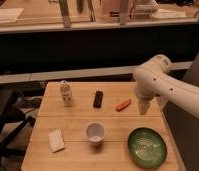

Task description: Knock the bottle over

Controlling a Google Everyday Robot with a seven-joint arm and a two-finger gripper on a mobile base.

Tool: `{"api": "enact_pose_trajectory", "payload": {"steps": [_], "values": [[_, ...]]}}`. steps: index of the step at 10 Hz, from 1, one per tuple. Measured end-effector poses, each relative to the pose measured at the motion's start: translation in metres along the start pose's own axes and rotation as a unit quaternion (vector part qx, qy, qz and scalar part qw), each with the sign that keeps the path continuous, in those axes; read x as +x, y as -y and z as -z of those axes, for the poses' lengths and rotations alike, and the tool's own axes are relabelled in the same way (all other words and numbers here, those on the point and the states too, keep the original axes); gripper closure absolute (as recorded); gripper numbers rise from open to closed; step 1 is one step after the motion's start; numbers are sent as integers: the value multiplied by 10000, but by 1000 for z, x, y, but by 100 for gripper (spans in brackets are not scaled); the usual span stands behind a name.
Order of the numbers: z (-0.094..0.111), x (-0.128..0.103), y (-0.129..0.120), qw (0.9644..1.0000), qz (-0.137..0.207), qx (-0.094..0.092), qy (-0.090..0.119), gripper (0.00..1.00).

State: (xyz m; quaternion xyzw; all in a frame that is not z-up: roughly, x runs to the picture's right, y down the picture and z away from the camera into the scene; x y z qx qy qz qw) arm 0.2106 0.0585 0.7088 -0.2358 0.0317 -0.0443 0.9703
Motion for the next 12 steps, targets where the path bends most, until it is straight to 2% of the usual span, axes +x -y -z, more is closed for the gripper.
{"api": "enact_pose_trajectory", "payload": {"steps": [3, 4, 6, 10, 12], "values": [[2, -33, 23, 9996, 247, 162, -47, 20], [3, -50, 35, 9989, 401, 251, -57, 20], [4, -67, 53, 9975, 602, 365, -75, 20], [6, -103, 75, 9933, 993, 577, -107, 20], [6, -122, 92, 9899, 1236, 690, -106, 20]]}}
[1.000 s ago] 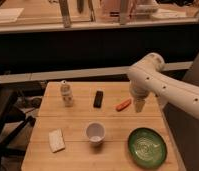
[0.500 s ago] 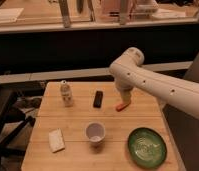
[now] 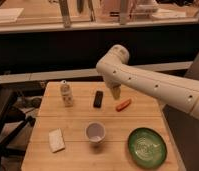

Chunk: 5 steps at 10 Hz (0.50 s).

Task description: Knock the bottle over

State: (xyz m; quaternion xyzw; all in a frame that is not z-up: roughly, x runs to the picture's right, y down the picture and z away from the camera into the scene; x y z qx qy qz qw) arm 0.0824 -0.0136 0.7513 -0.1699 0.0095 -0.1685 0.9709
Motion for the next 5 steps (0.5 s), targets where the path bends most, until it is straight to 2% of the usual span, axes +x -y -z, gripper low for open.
{"api": "enact_pose_trajectory", "payload": {"steps": [2, 5], "values": [[-1, -3, 6, 9999, 128, 69, -10, 20], [-3, -30, 29, 9990, 414, 191, 17, 20]]}}
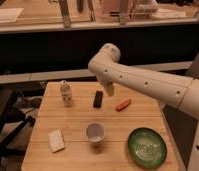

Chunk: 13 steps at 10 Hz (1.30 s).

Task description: Knock the bottle over

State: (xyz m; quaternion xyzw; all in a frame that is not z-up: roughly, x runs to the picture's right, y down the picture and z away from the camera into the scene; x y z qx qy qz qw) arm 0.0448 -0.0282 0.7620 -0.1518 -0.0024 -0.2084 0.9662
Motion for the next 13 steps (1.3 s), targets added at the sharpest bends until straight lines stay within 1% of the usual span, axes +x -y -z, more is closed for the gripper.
{"api": "enact_pose_trajectory", "payload": {"steps": [3, 6, 9, 11, 13], "values": [[-2, -2, 9, 9998, 172, 92, 9, 20], [-5, -18, 27, 9992, 359, 194, -15, 20], [-8, -17, 36, 9985, 463, 274, -68, 21], [-10, -22, 44, 9981, 522, 312, -81, 36], [-14, -26, 50, 9979, 549, 342, -92, 56]]}}
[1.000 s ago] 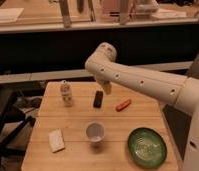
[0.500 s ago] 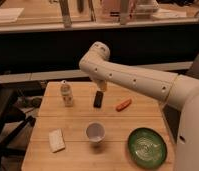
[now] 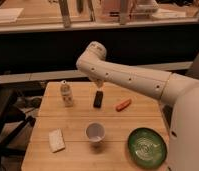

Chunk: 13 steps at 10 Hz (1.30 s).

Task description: Knock the bottle over

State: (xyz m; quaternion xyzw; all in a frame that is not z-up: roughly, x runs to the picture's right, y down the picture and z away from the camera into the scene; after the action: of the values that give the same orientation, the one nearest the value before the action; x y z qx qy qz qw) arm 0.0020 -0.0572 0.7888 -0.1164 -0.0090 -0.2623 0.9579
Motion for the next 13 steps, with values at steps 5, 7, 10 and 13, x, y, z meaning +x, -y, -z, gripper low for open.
{"api": "enact_pose_trajectory", "payload": {"steps": [5, 7, 10, 13], "values": [[-13, -10, 22, 9999, 107, 123, 37, 99], [-18, -11, 26, 9997, 132, 172, 65, 100], [-26, -21, 39, 9993, 223, 273, 153, 100], [-33, -26, 49, 9987, 289, 359, 228, 100]]}}
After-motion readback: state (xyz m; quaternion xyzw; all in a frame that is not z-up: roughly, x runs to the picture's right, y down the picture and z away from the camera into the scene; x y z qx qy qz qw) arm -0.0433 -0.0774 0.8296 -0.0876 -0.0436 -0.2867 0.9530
